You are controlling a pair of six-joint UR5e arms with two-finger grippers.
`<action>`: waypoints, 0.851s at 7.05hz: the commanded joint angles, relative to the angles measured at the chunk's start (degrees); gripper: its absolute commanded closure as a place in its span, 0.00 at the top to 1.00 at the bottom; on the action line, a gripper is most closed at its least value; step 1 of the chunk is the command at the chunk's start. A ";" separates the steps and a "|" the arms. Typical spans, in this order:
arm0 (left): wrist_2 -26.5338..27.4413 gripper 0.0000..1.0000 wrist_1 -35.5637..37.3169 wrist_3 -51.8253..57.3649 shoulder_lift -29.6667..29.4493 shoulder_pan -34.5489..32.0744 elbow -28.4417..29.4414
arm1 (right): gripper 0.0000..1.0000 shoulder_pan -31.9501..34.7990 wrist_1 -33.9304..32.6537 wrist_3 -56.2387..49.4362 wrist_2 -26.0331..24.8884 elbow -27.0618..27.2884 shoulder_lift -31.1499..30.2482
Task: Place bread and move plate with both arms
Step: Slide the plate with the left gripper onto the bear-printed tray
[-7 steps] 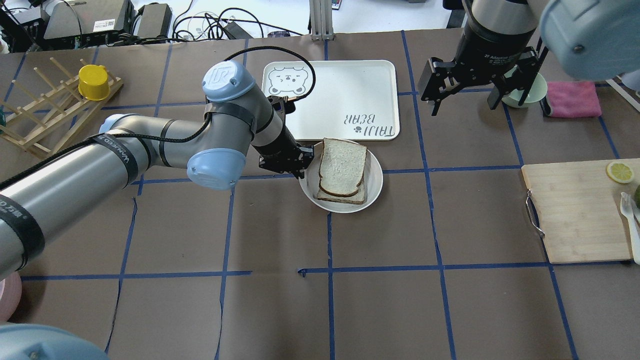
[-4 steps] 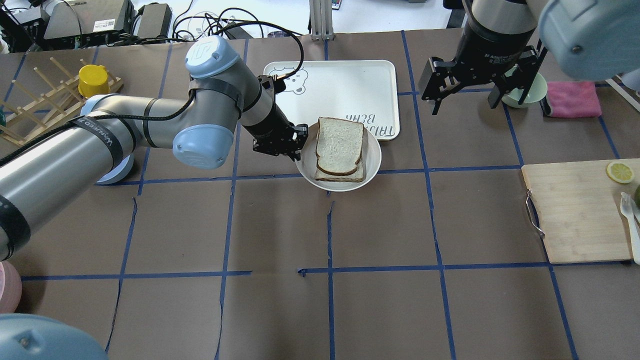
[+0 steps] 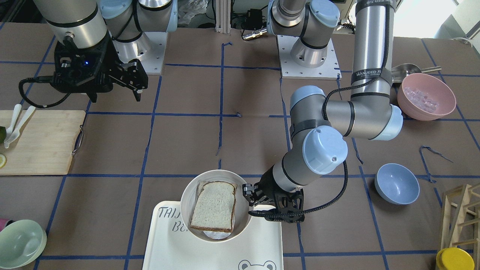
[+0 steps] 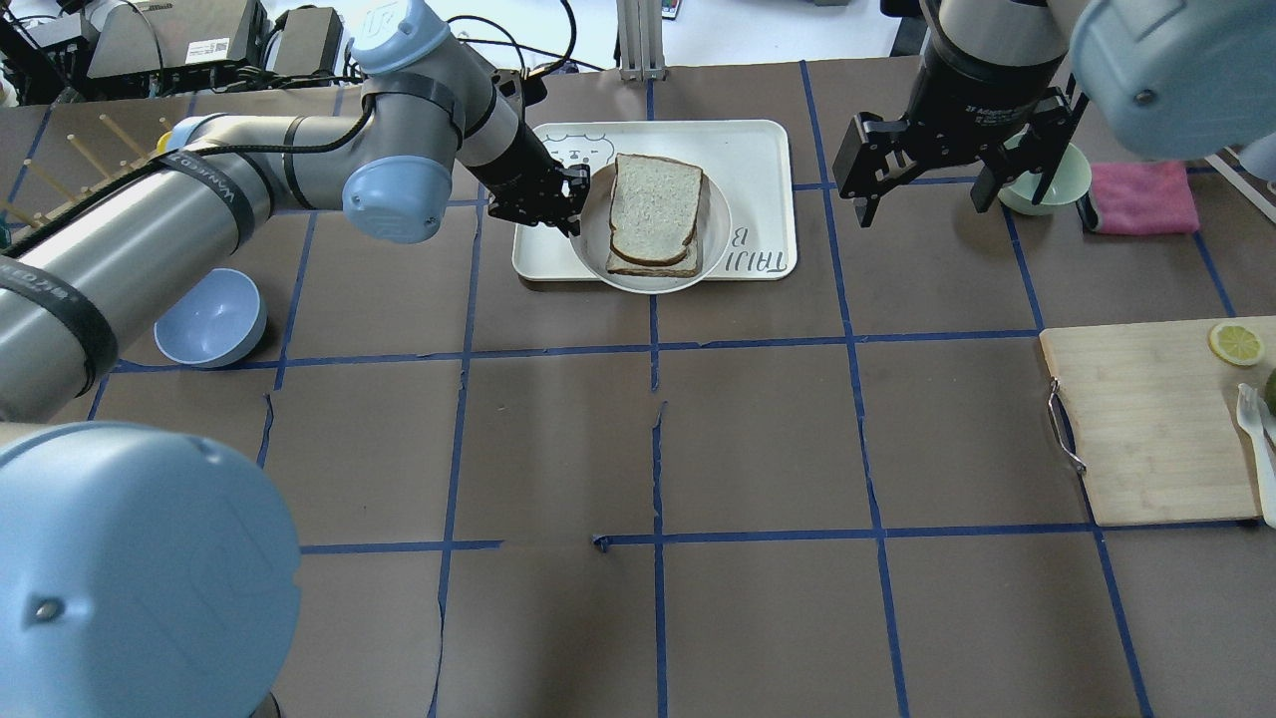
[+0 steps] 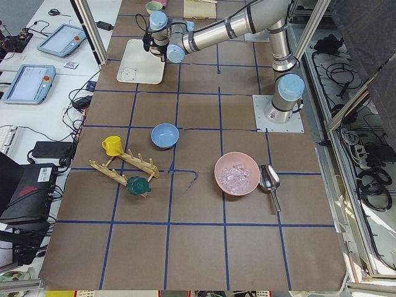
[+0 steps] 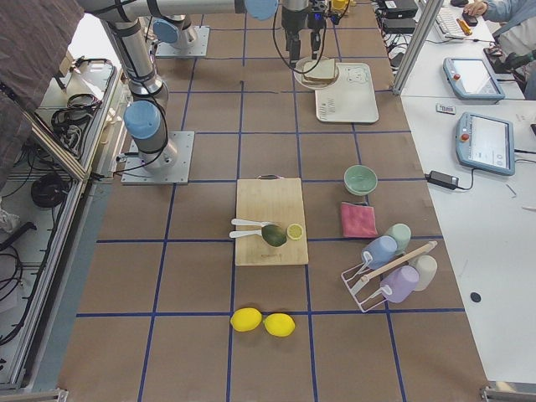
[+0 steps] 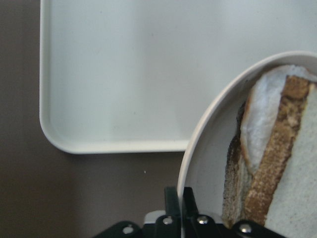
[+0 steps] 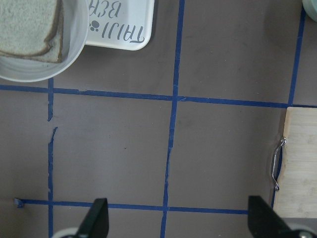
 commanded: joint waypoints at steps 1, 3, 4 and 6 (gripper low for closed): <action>-0.07 0.00 -0.01 -0.54 -8.14 0.10 8.91 | 1.00 0.00 0.00 -0.03 0.02 -0.01 0.01; -0.68 0.00 0.08 -0.64 -12.81 0.10 13.84 | 1.00 0.09 -1.05 0.23 0.46 -0.18 -0.17; -0.77 0.00 0.17 -0.72 -13.88 0.10 14.65 | 1.00 0.00 -3.23 -0.03 -0.06 0.08 -0.08; -0.43 0.99 0.87 -1.07 -14.24 0.10 14.48 | 1.00 0.00 -3.34 0.49 0.37 0.08 -0.08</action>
